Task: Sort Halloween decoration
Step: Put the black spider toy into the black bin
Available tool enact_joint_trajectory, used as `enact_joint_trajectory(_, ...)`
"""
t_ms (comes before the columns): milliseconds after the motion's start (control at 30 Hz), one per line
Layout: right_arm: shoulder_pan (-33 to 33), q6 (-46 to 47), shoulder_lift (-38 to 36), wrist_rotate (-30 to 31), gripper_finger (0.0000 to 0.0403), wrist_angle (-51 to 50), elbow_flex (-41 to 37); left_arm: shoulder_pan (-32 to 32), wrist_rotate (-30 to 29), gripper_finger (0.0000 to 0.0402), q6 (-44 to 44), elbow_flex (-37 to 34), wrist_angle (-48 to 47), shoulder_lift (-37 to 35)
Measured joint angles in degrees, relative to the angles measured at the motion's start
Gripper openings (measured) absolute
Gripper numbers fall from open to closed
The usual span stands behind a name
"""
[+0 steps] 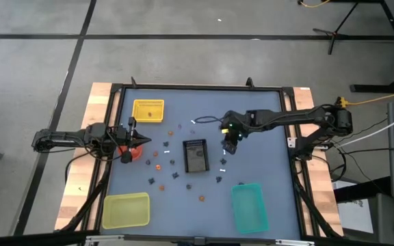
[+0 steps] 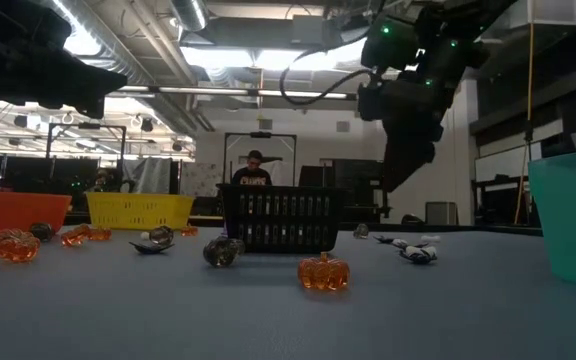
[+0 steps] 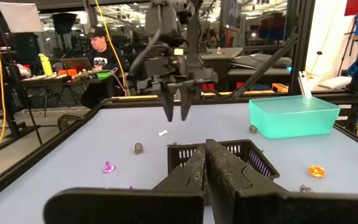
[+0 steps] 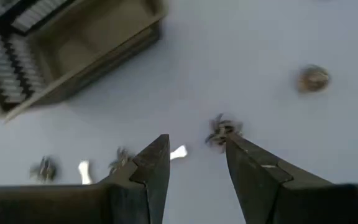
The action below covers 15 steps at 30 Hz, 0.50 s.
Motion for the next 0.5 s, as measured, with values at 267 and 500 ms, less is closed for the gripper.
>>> enact_joint_trajectory(267, 0.42, 9.66, 0.30, 8.09, 0.0154, 0.24, 0.00, 0.02, 0.00, 0.0000, 0.00, 0.00, 0.02, 0.00)
enact_joint_trajectory(500, 5.65, 11.99, 3.68, 16.36, 0.0154, 0.35, 0.00, 0.02, 0.00, 0.0000, 0.00, 0.00, 0.00, 0.00)
